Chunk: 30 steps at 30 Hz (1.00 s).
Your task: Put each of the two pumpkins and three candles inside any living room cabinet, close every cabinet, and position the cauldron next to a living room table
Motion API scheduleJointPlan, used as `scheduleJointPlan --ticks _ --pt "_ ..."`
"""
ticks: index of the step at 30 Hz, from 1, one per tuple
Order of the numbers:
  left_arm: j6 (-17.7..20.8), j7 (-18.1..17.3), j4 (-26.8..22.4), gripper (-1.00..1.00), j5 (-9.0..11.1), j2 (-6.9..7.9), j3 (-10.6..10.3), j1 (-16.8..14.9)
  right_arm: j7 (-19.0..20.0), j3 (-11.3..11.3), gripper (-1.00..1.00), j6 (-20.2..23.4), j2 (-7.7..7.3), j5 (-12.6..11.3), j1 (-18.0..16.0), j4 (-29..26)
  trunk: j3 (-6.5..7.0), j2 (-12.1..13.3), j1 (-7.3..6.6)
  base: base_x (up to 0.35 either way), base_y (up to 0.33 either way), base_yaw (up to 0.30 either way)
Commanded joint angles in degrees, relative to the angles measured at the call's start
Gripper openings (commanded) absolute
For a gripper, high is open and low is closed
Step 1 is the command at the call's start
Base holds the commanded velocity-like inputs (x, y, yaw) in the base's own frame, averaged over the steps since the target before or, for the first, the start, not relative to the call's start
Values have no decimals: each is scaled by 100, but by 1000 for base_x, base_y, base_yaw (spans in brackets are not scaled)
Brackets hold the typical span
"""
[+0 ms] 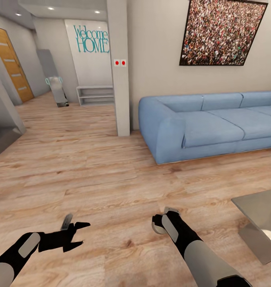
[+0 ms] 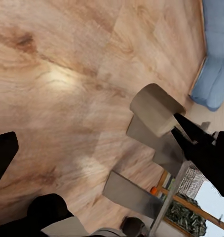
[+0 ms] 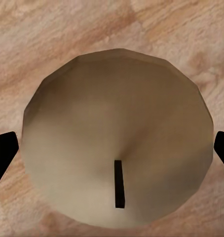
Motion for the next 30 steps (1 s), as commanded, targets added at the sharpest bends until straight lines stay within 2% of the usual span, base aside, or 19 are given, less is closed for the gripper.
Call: scheduleJointPlan --ticks 1,6,7,10,23,25,30 --pt "-5 176 0 100 -5 1 12 0 -10 -1 -100 3 7 3 1 1 18 42 -22 0 0 0" --pt "-268 1458 0 100 7 56 74 -8 -35 15 -100 -4 51 59 -2 1 96 242 -132 0 0 0" --pt "-292 1558 0 100 16 66 77 -8 -36 18 -100 -8 52 64 -1 1 113 282 -154 0 0 0" --pt "-331 1722 0 100 42 81 83 -8 -34 35 -100 -6 36 76 0 8 166 403 -220 0 0 0" --pt "-405 1806 0 100 1 82 80 -15 -34 41 -100 -5 49 73 1 10 400 924 -506 0 0 0" --pt "-434 1924 0 100 -3 82 77 -25 -36 42 -100 -5 53 73 1 10 435 1004 -550 -11 0 0" --pt "-460 2472 -27 100 -1 98 83 -34 -38 49 -100 -5 55 78 1 10 525 1205 -659 -215 0 0"
